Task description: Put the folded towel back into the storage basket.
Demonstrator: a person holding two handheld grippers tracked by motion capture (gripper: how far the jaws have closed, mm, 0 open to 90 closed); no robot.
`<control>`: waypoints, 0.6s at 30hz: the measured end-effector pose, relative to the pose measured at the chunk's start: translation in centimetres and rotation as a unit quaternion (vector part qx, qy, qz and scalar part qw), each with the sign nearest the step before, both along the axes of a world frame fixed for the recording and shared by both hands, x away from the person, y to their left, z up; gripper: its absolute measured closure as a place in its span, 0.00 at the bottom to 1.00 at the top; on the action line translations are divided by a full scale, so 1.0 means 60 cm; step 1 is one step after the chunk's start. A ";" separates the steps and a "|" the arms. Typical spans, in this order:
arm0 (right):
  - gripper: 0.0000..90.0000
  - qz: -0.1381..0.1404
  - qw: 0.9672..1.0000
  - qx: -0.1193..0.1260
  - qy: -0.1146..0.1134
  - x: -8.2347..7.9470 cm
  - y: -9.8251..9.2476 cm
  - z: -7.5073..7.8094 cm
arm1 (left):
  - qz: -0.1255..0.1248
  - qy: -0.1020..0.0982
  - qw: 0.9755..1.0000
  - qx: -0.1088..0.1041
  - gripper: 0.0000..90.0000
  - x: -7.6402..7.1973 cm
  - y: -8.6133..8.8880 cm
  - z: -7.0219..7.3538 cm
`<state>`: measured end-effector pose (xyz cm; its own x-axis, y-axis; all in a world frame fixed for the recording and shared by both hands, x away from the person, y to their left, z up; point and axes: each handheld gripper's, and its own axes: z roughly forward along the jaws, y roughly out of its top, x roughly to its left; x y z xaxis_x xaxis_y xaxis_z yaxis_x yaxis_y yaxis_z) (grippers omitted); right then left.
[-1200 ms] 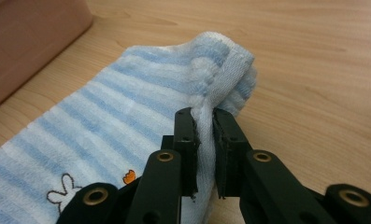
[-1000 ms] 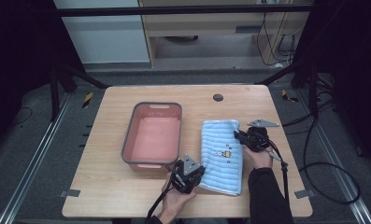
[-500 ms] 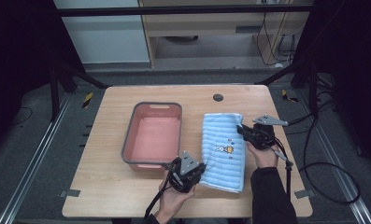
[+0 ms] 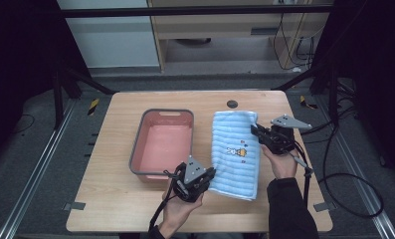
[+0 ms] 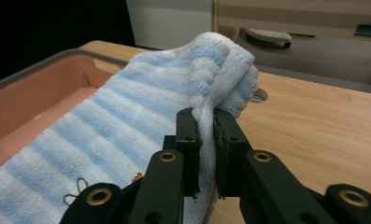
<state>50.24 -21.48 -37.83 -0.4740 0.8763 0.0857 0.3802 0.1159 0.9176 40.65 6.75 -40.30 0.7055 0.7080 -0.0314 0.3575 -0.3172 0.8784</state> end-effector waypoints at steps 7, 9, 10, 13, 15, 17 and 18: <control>0.91 0.007 1.000 0.007 -0.011 0.001 0.019 0.019 | 0.008 -0.009 1.000 -0.003 0.96 0.001 0.021 0.019; 0.91 0.008 1.000 0.006 -0.014 0.003 0.026 0.028 | 0.009 -0.013 1.000 -0.001 0.96 0.001 0.026 0.023; 0.91 0.010 1.000 0.006 -0.015 0.004 0.030 0.032 | 0.010 -0.015 1.000 0.000 0.96 0.000 0.028 0.025; 0.92 0.016 1.000 0.008 -0.020 0.007 0.041 0.044 | 0.012 -0.018 1.000 0.000 0.96 0.000 0.036 0.030; 0.92 0.018 1.000 0.007 -0.021 0.009 0.049 0.050 | 0.014 -0.017 1.000 -0.003 0.96 0.002 0.042 0.033; 0.92 0.020 1.000 0.005 -0.022 0.012 0.058 0.056 | 0.017 -0.018 1.000 -0.006 0.96 0.003 0.049 0.036; 0.92 0.020 1.000 0.003 -0.021 0.013 0.063 0.058 | 0.018 -0.018 1.000 -0.008 0.96 0.003 0.052 0.038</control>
